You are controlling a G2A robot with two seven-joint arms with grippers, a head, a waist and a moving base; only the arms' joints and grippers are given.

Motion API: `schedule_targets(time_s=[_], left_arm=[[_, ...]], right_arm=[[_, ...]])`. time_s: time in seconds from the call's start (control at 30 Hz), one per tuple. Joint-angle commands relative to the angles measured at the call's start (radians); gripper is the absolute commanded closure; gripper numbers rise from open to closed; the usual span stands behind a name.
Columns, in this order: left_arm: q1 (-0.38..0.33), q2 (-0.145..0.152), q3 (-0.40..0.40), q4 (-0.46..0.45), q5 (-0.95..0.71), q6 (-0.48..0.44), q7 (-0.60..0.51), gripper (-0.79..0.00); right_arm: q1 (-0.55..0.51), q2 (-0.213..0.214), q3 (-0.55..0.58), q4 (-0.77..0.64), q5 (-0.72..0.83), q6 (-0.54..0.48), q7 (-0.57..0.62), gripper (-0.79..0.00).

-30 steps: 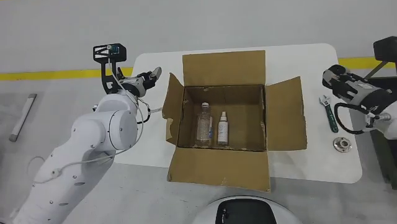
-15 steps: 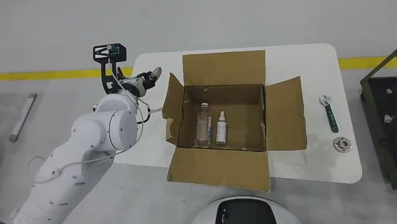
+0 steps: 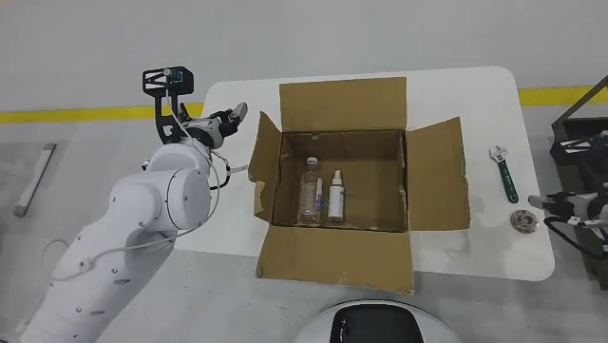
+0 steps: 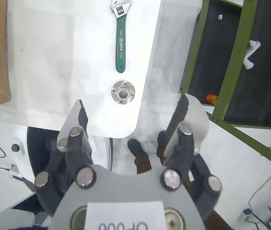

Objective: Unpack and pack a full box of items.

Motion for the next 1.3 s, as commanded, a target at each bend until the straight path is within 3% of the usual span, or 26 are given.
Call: schedule_targets(time_s=[0.0, 0.17, 0.33, 0.8, 1.0, 1.27], left_arm=[[0.000, 0.000, 0.000, 0.000, 0.000, 0.000, 0.000, -0.785], [0.000, 0.000, 0.000, 0.000, 0.000, 0.000, 0.000, -0.785], [0.000, 0.000, 0.000, 0.000, 0.000, 0.000, 0.000, -0.785], [0.000, 0.000, 0.000, 0.000, 0.000, 0.000, 0.000, -0.785], [0.000, 0.000, 0.000, 0.000, 0.000, 0.000, 0.000, -0.785], [0.000, 0.000, 0.000, 0.000, 0.000, 0.000, 0.000, -0.785]], right_arm=[[0.000, 0.000, 0.000, 0.000, 0.000, 0.000, 0.000, -0.785], [-0.021, -0.003, -0.035, 0.030, 0.000, 0.020, -0.060, -0.785], [0.041, 0.000, -0.114, 0.107, -0.069, 0.019, -0.098, -0.785], [0.446, -0.008, -0.413, 0.554, -0.167, -0.052, -0.034, -0.785], [0.521, -0.014, -0.444, 0.656, -0.142, -0.025, -0.007, -0.785], [0.523, -0.014, -0.444, 0.660, -0.140, -0.022, -0.007, -0.785]])
